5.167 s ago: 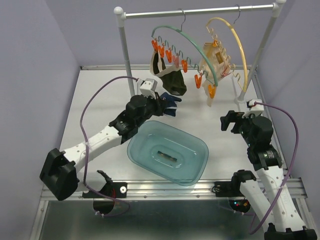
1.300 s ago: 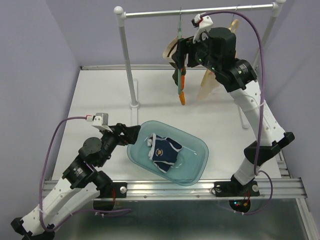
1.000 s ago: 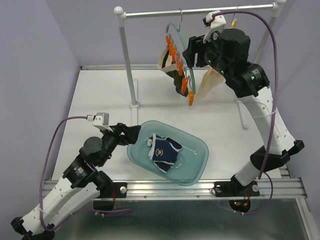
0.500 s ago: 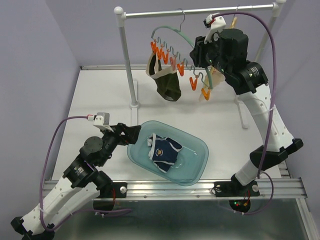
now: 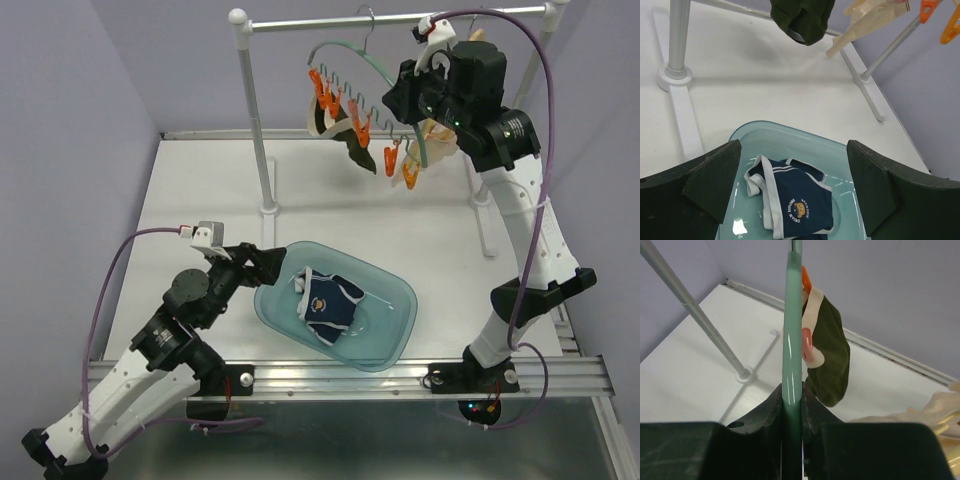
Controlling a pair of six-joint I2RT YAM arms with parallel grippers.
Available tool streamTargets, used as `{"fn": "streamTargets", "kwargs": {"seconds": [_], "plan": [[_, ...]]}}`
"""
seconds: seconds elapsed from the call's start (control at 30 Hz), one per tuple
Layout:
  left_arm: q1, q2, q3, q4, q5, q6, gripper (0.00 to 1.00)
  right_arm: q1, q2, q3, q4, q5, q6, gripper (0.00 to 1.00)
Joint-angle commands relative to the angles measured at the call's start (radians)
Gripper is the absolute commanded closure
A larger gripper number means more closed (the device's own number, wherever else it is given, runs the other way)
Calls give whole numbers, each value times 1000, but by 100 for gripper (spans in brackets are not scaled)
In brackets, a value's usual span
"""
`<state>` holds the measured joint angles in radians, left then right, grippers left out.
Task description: Remove the underwear clipped to the hanger
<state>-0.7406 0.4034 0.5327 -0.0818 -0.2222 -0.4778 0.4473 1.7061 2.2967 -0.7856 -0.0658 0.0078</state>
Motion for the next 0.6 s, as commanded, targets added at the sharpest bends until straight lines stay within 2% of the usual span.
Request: {"fn": "streamTargets", "kwargs": {"seconds": [0.0, 0.13, 0.57], "plan": [[-6, 35, 27, 123, 0, 41, 1, -42, -60, 46, 153, -117, -22, 99], [-6, 72, 47, 160, 0, 57, 1, -55, -97, 15, 241, -146, -19, 99], [-5, 169, 111, 252, -3, 93, 1, -62, -200, -123, 299, -221, -14, 99]]}}
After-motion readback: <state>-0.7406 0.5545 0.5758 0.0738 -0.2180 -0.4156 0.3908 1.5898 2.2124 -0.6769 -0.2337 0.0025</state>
